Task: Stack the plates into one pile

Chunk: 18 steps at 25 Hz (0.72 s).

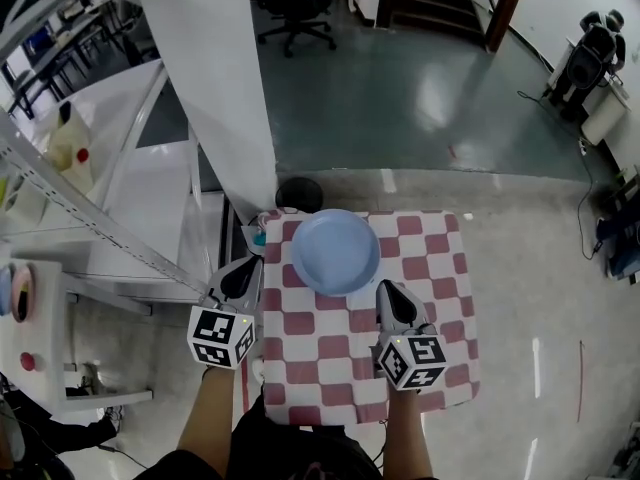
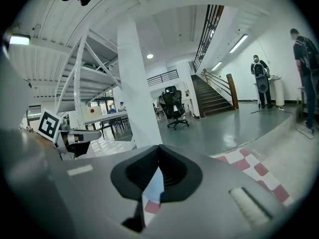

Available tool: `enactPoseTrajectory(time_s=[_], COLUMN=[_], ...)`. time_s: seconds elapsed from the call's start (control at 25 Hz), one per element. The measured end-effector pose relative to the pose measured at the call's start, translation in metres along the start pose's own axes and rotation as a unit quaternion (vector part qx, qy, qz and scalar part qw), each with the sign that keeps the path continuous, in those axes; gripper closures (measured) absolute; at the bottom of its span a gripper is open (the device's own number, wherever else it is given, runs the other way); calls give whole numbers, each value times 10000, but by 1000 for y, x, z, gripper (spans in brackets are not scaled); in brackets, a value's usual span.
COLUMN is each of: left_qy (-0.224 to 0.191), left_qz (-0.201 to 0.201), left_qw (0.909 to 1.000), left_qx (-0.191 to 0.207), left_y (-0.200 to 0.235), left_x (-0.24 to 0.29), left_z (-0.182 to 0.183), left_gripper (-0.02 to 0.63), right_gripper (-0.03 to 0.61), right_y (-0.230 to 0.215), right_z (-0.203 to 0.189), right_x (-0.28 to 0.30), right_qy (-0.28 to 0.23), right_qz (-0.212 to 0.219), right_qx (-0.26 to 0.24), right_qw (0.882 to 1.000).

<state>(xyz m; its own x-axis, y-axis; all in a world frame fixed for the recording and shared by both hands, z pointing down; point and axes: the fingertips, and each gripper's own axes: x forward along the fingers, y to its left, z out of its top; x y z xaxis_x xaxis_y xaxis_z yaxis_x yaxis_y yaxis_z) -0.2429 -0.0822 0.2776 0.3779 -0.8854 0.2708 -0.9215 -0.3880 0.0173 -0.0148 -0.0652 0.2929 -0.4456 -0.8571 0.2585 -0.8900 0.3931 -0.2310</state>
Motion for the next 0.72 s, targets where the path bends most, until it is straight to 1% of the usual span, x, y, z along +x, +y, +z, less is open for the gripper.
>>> enactPoseTrajectory(time_s=[0.36,0.72], left_qy=[-221,-415], left_qz=[126,214], left_qw=[9997,9989], left_qx=[-23,-29], left_y=[-8,-26], left_x=[-28,-50], left_z=[19,30], left_gripper=[614,614], right_gripper=[572,572], right_y=[13,24], right_z=[23,35], right_x=[-23,-45], right_qy=[-223,-352], right_qz=[110,290], right_qx=[-147,-308], right_qw=[9996,9985])
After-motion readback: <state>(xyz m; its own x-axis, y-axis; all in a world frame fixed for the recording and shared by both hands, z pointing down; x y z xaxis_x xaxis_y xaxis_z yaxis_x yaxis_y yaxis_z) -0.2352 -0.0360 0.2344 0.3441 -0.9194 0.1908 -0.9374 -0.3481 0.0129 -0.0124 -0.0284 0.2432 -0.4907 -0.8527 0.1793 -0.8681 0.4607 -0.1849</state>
